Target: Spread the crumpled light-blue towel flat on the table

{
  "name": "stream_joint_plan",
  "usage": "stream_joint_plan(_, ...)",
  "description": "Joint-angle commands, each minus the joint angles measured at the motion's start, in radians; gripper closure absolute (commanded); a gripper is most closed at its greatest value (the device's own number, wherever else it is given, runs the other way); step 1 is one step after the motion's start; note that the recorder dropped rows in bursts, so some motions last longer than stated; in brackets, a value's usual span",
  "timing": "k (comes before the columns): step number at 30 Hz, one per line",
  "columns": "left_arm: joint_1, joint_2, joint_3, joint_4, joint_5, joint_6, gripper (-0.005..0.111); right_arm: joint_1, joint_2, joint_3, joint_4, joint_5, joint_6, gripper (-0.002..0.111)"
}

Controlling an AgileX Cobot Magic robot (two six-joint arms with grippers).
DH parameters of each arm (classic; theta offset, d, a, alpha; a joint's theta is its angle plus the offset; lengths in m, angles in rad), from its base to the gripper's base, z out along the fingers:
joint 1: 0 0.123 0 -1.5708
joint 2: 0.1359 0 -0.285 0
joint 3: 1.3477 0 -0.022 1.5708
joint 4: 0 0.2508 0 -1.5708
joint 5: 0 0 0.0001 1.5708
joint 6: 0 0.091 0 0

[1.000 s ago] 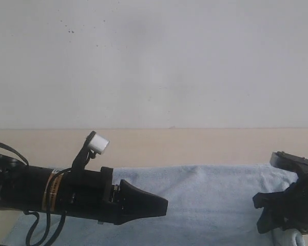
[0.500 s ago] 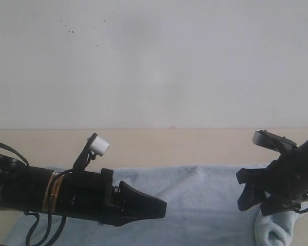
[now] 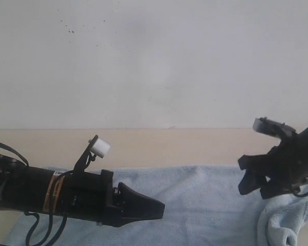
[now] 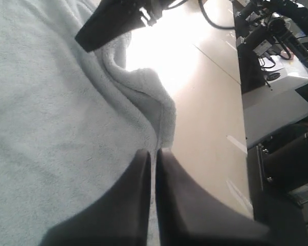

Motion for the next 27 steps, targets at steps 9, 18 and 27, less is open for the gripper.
stream_joint_plan(9, 0.001, 0.000, -0.004, -0.014, -0.062, 0.000, 0.103, -0.157, -0.119, 0.085, -0.428, 0.058, 0.311, 0.054)
stream_joint_plan(18, 0.001, 0.000, -0.004, -0.014, -0.062, 0.000, 0.103, -0.157, -0.065, 0.208, -0.412, -0.218, 0.241, 0.054)
stream_joint_plan(27, 0.001, 0.000, -0.004, -0.018, -0.053, 0.000, 0.103, -0.157, 0.018, 0.208, -0.061, -0.284, -0.117, 0.054)
